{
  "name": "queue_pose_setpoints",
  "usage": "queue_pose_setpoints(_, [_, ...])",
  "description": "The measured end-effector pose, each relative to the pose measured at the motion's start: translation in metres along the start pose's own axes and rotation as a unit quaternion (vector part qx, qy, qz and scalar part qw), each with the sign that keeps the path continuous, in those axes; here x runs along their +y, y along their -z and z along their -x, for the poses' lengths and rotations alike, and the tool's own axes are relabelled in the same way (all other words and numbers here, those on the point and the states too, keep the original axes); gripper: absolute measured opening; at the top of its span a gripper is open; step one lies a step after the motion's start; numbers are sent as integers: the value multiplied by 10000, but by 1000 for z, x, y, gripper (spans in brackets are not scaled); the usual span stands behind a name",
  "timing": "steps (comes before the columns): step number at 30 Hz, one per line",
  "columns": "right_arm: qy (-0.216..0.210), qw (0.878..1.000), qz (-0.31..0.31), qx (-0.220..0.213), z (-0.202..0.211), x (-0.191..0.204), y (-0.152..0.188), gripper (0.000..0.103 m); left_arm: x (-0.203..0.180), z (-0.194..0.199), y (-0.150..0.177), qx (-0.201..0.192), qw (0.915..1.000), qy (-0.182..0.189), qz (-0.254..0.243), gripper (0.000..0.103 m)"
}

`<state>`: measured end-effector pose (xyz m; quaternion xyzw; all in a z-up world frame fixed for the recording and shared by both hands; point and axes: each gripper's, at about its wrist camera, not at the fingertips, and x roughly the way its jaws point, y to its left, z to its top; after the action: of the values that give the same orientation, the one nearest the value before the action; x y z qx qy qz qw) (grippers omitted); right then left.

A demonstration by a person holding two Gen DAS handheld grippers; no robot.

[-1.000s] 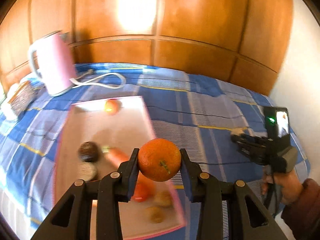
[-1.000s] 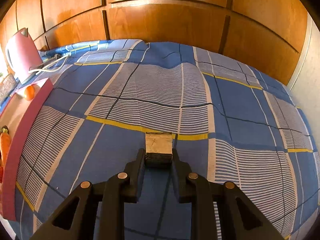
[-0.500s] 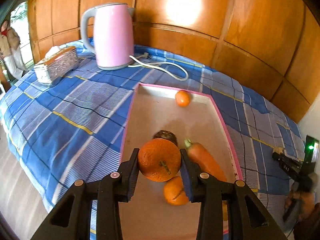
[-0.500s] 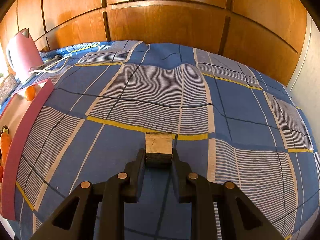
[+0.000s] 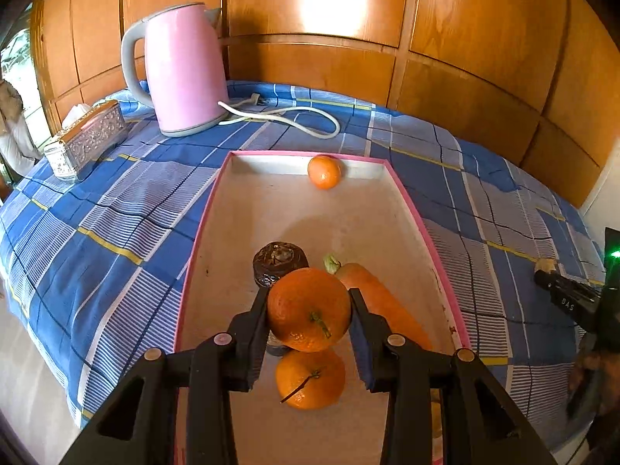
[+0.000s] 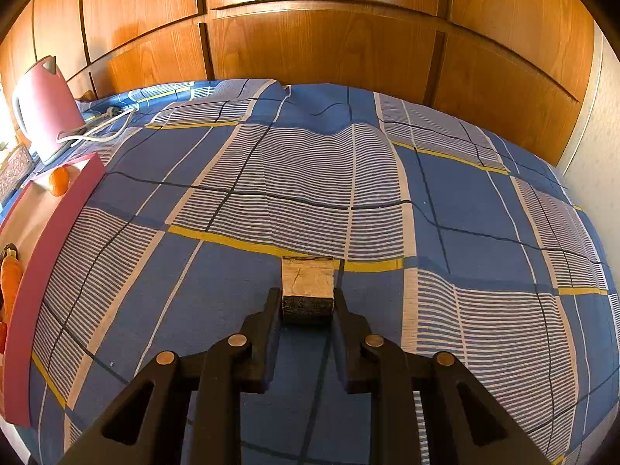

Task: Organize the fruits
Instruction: 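Lower the orange into the tray with the left tool and open it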

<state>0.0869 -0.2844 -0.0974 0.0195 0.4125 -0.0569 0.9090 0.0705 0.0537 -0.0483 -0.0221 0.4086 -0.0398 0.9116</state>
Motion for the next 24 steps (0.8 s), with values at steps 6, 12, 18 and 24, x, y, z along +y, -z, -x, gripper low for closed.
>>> queue_pose_setpoints(6, [19,10000,14,1,0,1,0,24,3,-3,3,69,9999,-41,61,39])
queue_pose_setpoints(12, [41,10000,33,-1,0,1,0,24,3,4,2,-22,10000,-65,62,40])
queue_pose_setpoints(18, [48,10000,44,1,-1,1,0,24,5,12,1,-116,9999,-68,98,57])
queue_pose_setpoints(24, [-9,10000,11,-8,0,0,0,23,12,29,0,-295,9993,-127,209,66])
